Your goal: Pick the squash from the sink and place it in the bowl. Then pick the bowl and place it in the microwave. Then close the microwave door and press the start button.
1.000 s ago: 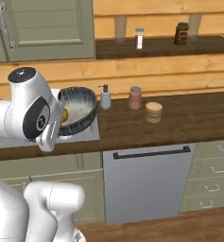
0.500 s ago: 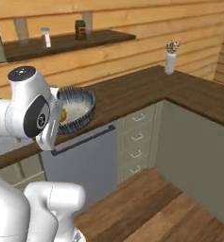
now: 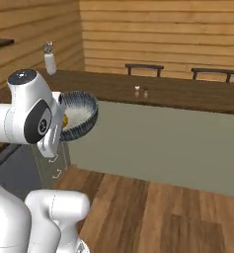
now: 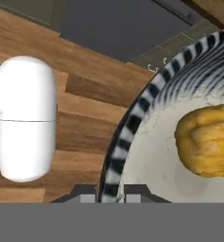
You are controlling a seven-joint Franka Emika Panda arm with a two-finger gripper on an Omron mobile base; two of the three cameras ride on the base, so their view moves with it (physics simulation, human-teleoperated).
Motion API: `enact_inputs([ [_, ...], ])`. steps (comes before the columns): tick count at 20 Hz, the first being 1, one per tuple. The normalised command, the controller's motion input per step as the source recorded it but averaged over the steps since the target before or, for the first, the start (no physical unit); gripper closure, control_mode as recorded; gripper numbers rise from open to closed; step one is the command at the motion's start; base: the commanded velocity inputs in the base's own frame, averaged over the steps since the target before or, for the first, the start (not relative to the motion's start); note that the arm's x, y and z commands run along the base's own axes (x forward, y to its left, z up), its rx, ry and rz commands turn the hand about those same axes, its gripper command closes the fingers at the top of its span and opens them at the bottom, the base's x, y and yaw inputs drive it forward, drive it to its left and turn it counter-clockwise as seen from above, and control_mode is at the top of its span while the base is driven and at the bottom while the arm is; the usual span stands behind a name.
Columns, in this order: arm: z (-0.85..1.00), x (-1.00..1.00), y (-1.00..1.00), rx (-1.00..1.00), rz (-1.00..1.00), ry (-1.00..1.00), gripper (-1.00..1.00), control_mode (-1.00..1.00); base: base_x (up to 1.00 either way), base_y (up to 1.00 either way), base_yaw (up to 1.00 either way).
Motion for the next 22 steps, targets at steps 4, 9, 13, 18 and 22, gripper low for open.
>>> enact_inputs([
  [4,0.00,0.00,0.00,0.00,0.00,0.00,1.00,1.00,0.00,0.00,-1.00],
  [9,0.00,0.00,0.00,0.00,0.00,0.00,1.00,1.00,0.00,0.00,-0.98],
  [13,0.00,0.00,0.00,0.00,0.00,0.00,1.00,1.00,0.45,0.30,-0.81],
  [18,0.00,0.00,0.00,0.00,0.00,0.00,1.00,1.00,1.00,0.39,-0.57],
  [22,0.00,0.00,0.00,0.00,0.00,0.00,1.00,1.00,1.00,0.26,-0.54],
])
